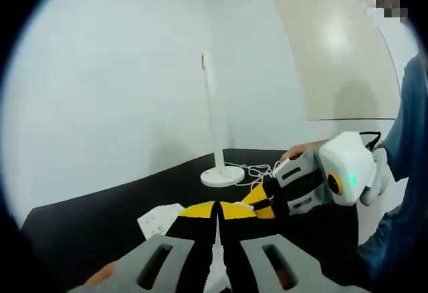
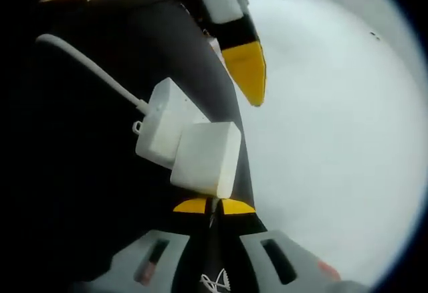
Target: Insert the desk lamp plug into the socket, turn on the power strip switch, turn on the lamp switch, then turn off the lamp switch, turn off the power strip switch, and remove the plug from the socket.
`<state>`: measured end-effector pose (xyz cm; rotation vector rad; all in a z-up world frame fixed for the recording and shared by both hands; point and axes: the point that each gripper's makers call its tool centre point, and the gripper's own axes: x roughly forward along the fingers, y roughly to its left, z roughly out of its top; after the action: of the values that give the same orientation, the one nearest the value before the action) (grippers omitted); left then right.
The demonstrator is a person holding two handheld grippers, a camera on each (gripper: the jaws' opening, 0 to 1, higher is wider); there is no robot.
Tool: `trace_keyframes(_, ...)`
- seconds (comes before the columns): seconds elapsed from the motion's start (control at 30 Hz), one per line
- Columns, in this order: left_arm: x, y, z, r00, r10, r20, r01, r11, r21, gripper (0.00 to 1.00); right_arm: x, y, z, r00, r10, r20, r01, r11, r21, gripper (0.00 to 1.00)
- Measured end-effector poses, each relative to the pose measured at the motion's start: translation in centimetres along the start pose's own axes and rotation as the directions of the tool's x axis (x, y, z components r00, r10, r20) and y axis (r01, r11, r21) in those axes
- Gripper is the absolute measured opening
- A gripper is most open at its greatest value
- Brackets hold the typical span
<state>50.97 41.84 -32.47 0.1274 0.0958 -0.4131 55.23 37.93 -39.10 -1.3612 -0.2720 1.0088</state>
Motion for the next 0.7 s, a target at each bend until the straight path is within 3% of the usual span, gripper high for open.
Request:
trace_keyframes(0.33, 2.3, -0.8, -0.4, 0.999, -0.032, -0.031, 0.032, 0.999, 0.008, 0.0, 0.0, 0.0, 0.2, 1.0, 0.0, 0.008, 0.0, 1.0, -0.002, 0.07)
trace_keyframes(0.7, 3.0, -0.3, -1.6, 0.997, -0.034, -0.07, 0.035, 0.999, 0.011, 0.0, -0.1, 0.0, 0.3, 1.0, 0.0, 0.014, 0.001, 1.0, -0.006, 0.07)
